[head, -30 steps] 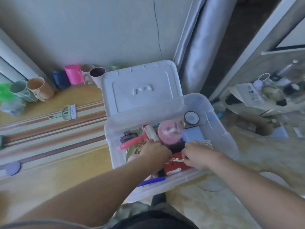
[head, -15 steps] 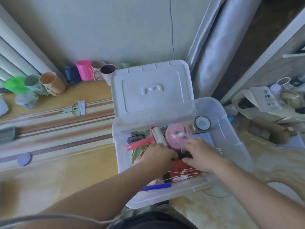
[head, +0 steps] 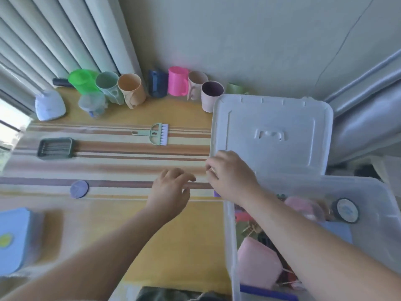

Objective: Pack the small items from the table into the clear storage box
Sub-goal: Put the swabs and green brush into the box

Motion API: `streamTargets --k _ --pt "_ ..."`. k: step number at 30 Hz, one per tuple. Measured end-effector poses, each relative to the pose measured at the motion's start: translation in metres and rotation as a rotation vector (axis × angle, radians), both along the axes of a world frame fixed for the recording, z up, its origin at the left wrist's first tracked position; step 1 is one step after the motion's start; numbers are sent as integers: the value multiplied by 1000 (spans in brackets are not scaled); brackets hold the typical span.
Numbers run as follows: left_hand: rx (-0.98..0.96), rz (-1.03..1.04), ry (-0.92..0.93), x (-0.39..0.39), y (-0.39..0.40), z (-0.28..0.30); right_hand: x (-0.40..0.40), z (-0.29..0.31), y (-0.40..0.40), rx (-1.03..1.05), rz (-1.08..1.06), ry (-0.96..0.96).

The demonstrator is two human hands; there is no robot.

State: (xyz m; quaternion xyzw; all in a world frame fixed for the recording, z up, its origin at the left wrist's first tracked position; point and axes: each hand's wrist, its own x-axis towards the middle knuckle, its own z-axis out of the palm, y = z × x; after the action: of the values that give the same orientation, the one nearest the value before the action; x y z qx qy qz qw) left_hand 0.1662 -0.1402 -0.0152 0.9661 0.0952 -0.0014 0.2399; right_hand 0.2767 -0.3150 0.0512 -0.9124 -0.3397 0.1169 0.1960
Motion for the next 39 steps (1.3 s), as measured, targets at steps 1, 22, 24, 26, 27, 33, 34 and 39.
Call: streamTargets --k 1,22,24,26,27,33,34,39 --pt "-13 -68 93 4 7 -11 8 -7 12 -55 -30 19" --pt "130 -188 336 33 97 -97 55 -63 144 -403 -23 167" --pt "168 -62 321 8 143 -93 70 -90 199 -385 54 123" --pt "202 16 295 -19 177 -88 86 -110 250 -397 49 148" --pt "203 37 285 -30 188 -85 93 -119 268 -415 12 192" --pt "78 198 249 -74 202 -79 86 -159 283 -511 -52 273" --pt "55 212 237 -74 200 -80 81 -159 278 -503 -13 252" --pt "30 235 228 -58 195 -76 20 -145 232 -631 209 156"
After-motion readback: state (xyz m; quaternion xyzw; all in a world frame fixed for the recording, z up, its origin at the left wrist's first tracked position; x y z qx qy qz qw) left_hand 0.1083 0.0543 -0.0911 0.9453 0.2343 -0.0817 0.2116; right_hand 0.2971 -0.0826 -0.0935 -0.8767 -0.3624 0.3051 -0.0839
